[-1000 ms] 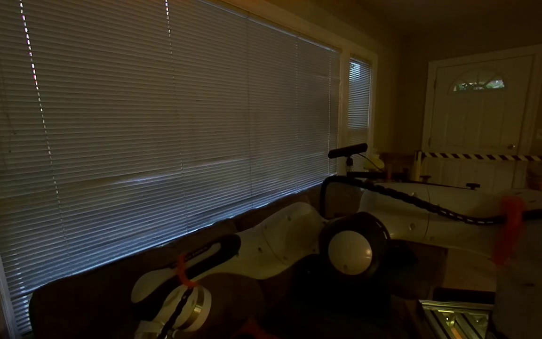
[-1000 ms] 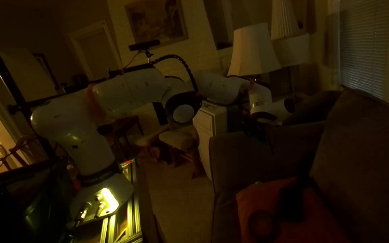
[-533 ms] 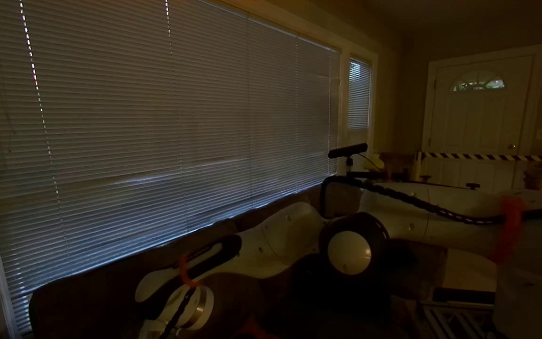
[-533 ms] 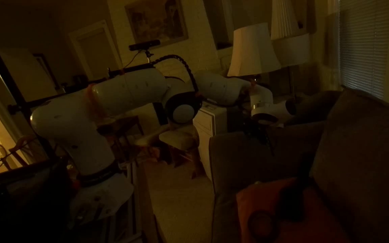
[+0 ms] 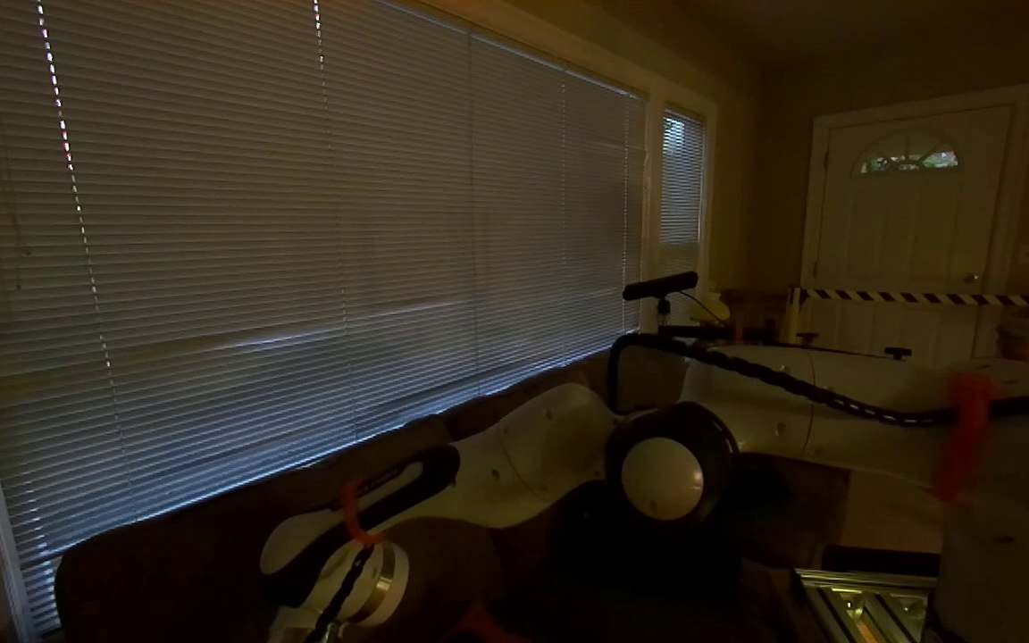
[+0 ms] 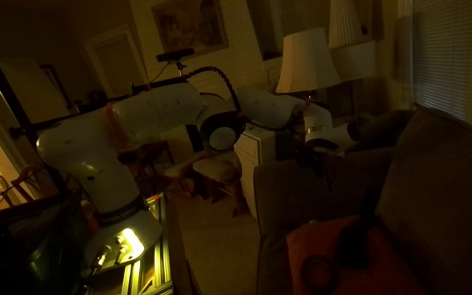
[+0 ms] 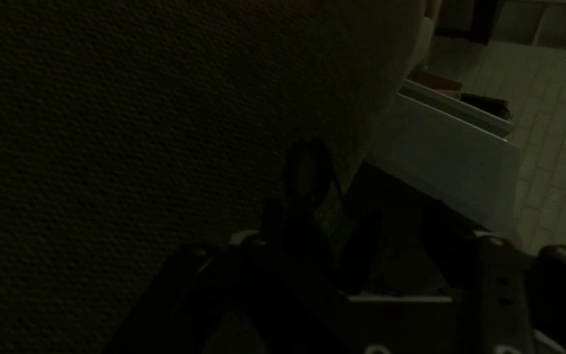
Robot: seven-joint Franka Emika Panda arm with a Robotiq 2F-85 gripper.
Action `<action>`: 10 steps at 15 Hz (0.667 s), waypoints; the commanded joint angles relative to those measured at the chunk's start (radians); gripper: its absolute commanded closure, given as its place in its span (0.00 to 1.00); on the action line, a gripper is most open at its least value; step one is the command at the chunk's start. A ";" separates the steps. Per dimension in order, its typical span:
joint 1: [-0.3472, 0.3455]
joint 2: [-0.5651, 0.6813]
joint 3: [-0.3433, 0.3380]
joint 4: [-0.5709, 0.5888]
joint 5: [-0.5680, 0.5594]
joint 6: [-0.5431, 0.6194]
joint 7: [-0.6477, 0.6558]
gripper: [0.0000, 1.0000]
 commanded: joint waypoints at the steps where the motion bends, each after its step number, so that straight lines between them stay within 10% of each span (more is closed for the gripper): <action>1: -0.005 0.000 -0.001 -0.011 0.017 -0.020 0.020 0.36; 2: -0.006 0.000 -0.001 -0.013 0.017 -0.023 0.022 0.55; 10: -0.006 0.000 0.001 -0.015 0.018 -0.044 0.032 1.00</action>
